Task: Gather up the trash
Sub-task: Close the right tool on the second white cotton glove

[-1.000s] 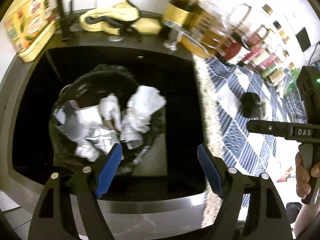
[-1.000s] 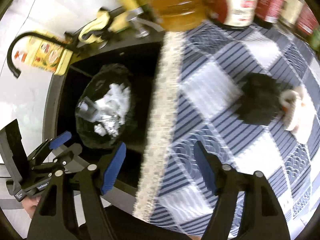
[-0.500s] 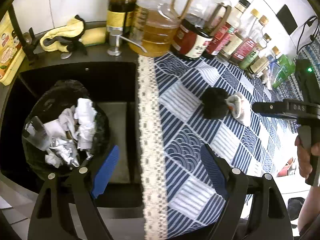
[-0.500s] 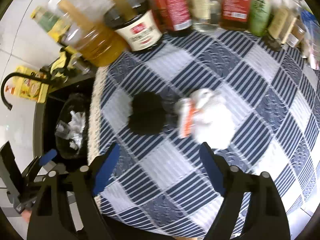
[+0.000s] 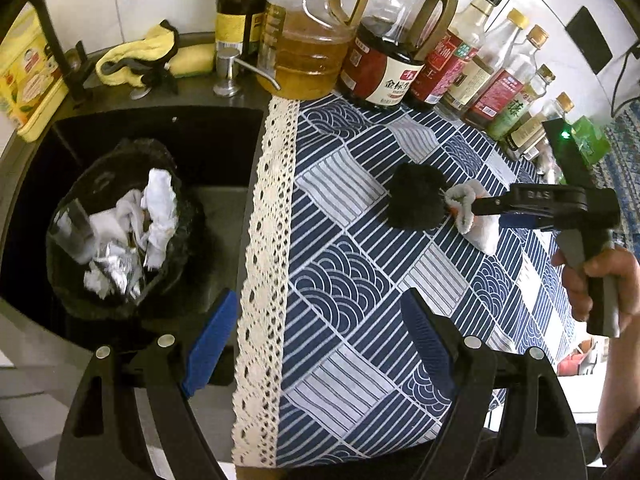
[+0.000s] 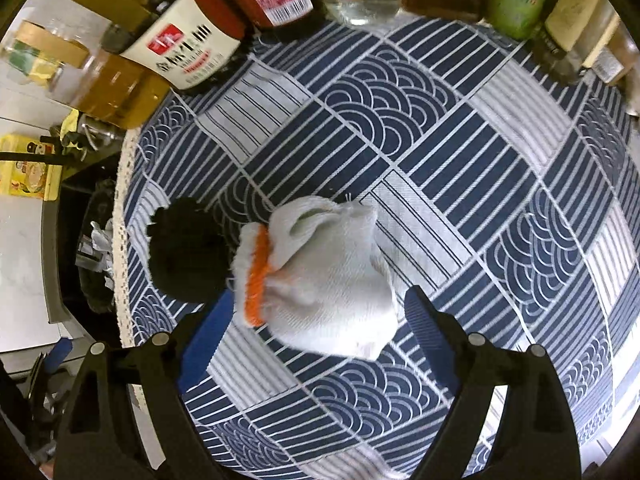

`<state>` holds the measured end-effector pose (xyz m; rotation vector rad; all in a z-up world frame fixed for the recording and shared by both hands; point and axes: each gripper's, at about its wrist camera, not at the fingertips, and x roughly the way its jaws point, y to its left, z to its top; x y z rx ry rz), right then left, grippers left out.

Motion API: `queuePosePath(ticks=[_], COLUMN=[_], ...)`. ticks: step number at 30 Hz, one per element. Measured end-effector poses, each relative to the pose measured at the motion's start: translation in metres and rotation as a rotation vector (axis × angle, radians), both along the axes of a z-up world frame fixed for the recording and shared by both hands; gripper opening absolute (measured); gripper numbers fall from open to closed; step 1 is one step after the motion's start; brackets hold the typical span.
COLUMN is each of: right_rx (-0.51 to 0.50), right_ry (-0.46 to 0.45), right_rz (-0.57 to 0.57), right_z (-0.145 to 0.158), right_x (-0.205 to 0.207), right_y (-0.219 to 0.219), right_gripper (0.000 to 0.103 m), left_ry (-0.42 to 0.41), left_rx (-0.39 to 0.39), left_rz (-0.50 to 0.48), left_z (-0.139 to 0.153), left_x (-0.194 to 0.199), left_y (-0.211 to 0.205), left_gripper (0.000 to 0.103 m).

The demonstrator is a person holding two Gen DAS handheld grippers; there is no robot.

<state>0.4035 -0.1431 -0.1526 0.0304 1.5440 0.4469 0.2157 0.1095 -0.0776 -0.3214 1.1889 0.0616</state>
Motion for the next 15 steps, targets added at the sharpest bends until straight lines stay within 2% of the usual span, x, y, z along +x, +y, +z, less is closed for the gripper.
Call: queuePosePath(ticks=[5, 8, 10, 12, 13, 15], right_rx=[0.014, 0.002, -0.018, -0.016, -0.006, -0.002], right_ry=[0.029, 0.017, -0.009, -0.023, -0.018, -0.023], right_rz=[0.029, 0.052, 0.069, 0.07, 0.068, 0.068], right_z=[-0.012, -0.016, -0.015, -0.012, -0.011, -0.01], right_x=[0.004, 0.002, 0.001, 0.0, -0.001, 0.0], right_y=[0.007, 0.013, 0.017, 0.017, 0.017, 0.016], right_gripper=[0.086, 0.086, 0.079, 0.061, 0.059, 0.05], left_ry=[0.015, 0.019, 0.02, 0.024, 0.024, 0.025], left_rx=[0.007, 0.013, 0.015, 0.018, 0.018, 0.019], left_rz=[0.036, 0.044, 0.047, 0.047, 0.045, 0.039], left_z=[-0.002, -0.003, -0.003, -0.004, -0.004, -0.005], left_x=[-0.008, -0.011, -0.011, -0.011, -0.01, -0.009], left_y=[-0.004, -0.007, -0.009, -0.01, -0.011, -0.012], left_gripper=[0.081, 0.081, 0.081, 0.081, 0.081, 0.081])
